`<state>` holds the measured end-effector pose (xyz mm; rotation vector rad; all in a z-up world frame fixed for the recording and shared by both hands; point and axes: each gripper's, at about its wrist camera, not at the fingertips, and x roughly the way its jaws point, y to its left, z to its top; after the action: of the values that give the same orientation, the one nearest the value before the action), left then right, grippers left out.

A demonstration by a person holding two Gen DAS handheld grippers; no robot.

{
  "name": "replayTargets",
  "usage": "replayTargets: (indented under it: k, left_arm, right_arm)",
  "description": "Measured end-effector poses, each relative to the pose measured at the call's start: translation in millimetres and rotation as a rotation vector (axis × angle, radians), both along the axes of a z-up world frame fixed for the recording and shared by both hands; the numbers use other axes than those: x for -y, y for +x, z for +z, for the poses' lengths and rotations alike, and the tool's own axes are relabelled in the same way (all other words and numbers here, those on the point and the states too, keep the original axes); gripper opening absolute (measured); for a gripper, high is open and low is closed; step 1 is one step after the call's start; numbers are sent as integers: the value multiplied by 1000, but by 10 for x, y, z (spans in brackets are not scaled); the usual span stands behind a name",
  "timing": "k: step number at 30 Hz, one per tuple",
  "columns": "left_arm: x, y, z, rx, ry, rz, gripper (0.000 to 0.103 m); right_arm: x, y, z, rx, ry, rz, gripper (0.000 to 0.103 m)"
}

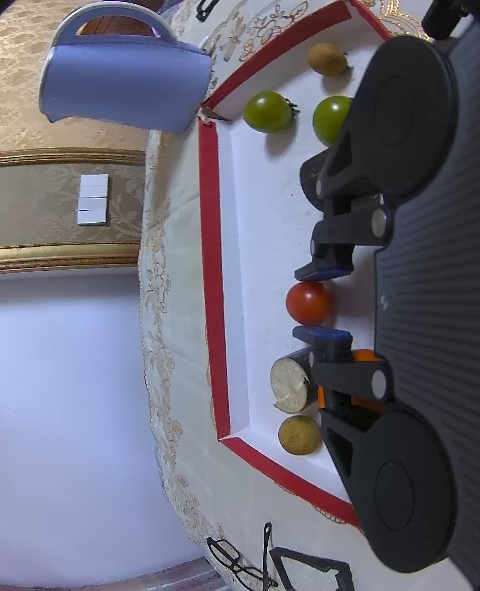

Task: Organize fruits
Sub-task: 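Carry the cherry tomato into the red tray and open the left gripper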

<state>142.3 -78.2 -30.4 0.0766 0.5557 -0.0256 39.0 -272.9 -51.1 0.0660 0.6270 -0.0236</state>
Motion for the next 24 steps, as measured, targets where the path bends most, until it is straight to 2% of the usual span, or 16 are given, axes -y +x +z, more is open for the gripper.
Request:
replayTargets:
  k: [4, 12, 15, 20, 24]
  left_arm:
    - [-13, -4, 2, 3, -13, -10, 26]
    - [60, -26, 0, -6, 11, -39, 68]
    - [119, -77, -4, 2, 54, -41, 85]
    - [148, -158, -28, -7, 83, -70, 85]
    - [106, -266, 31, -3, 49, -69, 85]
  right_arm:
    - [6, 1, -1, 2, 5, -1, 93]
    - [3, -1, -1, 2, 5, -2, 93]
    - [4, -1, -1, 2, 6, -2, 93]
    - [5, -2, -2, 3, 6, -2, 93]
    - [5, -3, -2, 3, 9, -3, 93]
